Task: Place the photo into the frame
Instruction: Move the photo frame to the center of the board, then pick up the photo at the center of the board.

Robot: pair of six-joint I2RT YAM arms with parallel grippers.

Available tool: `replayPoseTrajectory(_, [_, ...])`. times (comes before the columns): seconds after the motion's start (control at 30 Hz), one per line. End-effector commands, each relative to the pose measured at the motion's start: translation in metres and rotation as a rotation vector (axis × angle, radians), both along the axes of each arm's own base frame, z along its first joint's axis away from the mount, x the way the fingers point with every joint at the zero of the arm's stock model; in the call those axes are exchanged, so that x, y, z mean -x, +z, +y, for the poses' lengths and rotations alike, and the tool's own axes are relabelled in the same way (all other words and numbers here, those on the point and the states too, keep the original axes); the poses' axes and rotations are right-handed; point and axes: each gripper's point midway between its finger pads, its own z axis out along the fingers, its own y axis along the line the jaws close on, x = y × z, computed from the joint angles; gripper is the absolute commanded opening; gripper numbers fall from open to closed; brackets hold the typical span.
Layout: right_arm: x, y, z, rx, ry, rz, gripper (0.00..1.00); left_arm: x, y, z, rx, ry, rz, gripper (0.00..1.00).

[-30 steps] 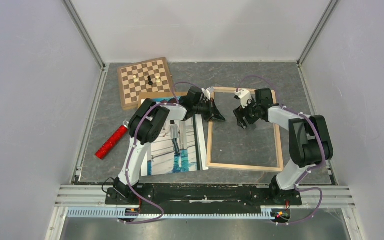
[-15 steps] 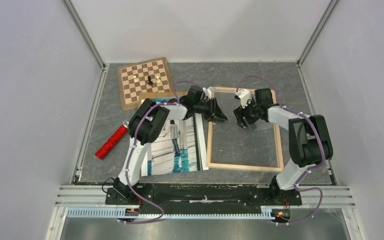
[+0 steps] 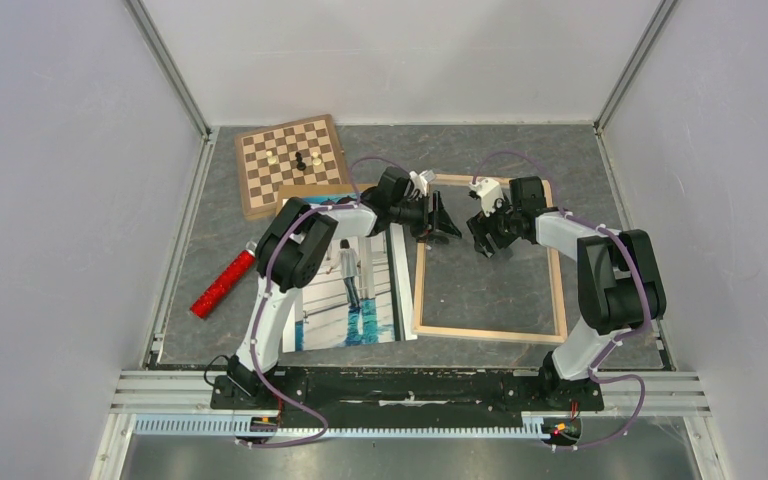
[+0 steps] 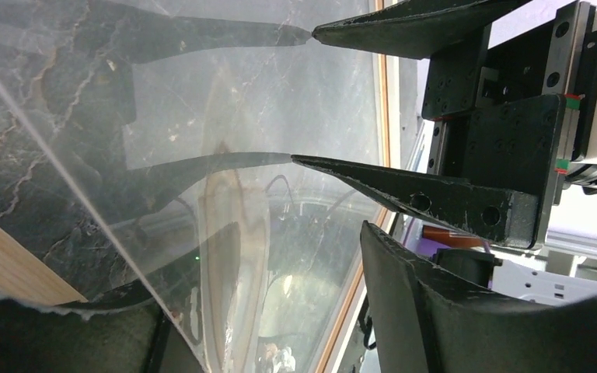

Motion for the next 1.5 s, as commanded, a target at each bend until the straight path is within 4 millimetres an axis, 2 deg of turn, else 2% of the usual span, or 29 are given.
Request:
replayPoseTrajectory(0.0, [-0.006, -0.002, -0.005, 0.035, -0.015, -0.015, 0.76, -0.004, -0.006, 0.011, -0.106, 0.005, -0.079, 0.67])
replayPoseTrajectory(0.27, [-0.007, -0.001, -0.006, 0.039, -0.017, -0.015, 0.76, -0.008, 0.002, 0.021, -0.181, 0.010, -0.102, 0.72])
replayPoseTrajectory(0.67, [-0.006, 0.003, -0.007, 0.034, -0.020, -0.022, 0.75, -0.019, 0.027, 0.038, -0.252, 0.025, -0.167, 0.74])
replayPoseTrajectory(1.13, [-0.005, 0.009, -0.006, 0.027, -0.024, -0.032, 0.75, -0.047, 0.071, 0.070, -0.270, 0.090, -0.236, 0.74])
replayPoseTrajectory(1.47, [-0.006, 0.019, -0.002, -0.001, -0.028, -0.048, 0.76, -0.058, 0.086, 0.081, -0.266, 0.101, -0.264, 0.74])
